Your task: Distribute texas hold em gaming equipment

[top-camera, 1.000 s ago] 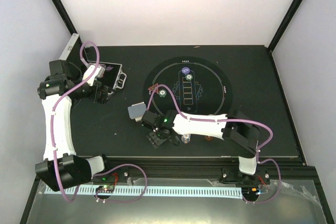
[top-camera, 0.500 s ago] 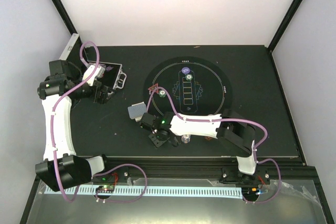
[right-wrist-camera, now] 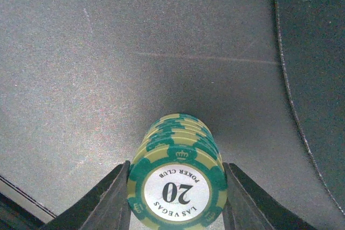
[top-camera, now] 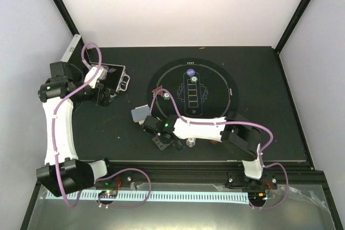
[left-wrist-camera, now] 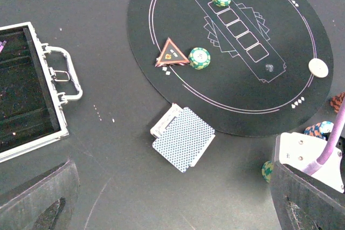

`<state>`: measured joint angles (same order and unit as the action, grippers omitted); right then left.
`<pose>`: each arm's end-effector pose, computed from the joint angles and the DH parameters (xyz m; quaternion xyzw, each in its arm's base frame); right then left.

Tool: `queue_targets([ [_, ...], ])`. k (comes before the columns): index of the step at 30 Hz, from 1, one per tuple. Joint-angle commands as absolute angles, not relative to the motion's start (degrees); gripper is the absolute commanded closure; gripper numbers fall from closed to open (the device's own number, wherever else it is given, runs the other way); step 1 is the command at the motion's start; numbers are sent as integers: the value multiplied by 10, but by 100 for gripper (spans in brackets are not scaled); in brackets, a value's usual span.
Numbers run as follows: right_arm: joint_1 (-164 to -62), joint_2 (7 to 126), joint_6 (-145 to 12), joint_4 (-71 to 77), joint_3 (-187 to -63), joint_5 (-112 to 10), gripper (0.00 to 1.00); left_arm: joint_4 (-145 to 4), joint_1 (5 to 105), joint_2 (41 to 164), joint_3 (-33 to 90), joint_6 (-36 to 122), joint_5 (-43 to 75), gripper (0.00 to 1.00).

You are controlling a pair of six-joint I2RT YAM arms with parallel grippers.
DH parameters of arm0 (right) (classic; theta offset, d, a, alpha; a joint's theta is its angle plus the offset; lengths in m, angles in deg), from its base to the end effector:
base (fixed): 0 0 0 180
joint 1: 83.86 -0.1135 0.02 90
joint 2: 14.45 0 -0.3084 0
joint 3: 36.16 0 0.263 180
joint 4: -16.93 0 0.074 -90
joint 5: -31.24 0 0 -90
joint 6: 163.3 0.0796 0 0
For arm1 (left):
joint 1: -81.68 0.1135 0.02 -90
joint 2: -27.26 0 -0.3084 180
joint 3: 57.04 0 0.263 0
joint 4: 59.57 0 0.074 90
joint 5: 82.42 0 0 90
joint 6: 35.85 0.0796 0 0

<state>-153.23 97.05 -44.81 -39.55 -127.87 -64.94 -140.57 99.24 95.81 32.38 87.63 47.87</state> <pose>0.1549 0.3871 0.1626 -0.3402 0.9312 0.0548 0.1188 0.2253 0.0173 0.3774 0.2135 0.8861 -0.1961 0.3617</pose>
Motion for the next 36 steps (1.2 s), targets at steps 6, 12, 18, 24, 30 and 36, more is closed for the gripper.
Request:
queue_targets([
  [6,-1535,977,-449,-395,-1289,-668,67,-1420,1001,942,336,886,484,1],
  [12,-1536,954,-449,-394,-1287,-675,82,-1420,1002,942,341,885,487,1],
  [18,-1530,913,-452,-423,-1306,-699,84,-1422,1003,943,345,885,487,1],
  [24,-1493,863,-455,-444,-1287,-713,85,-1423,1004,941,345,885,488,1],
  [30,-1404,808,-472,-429,-1190,-718,84,-1424,1005,941,348,885,490,1],
  [36,-1300,778,-498,-395,-1112,-713,84,-1425,1005,942,348,886,491,1],
])
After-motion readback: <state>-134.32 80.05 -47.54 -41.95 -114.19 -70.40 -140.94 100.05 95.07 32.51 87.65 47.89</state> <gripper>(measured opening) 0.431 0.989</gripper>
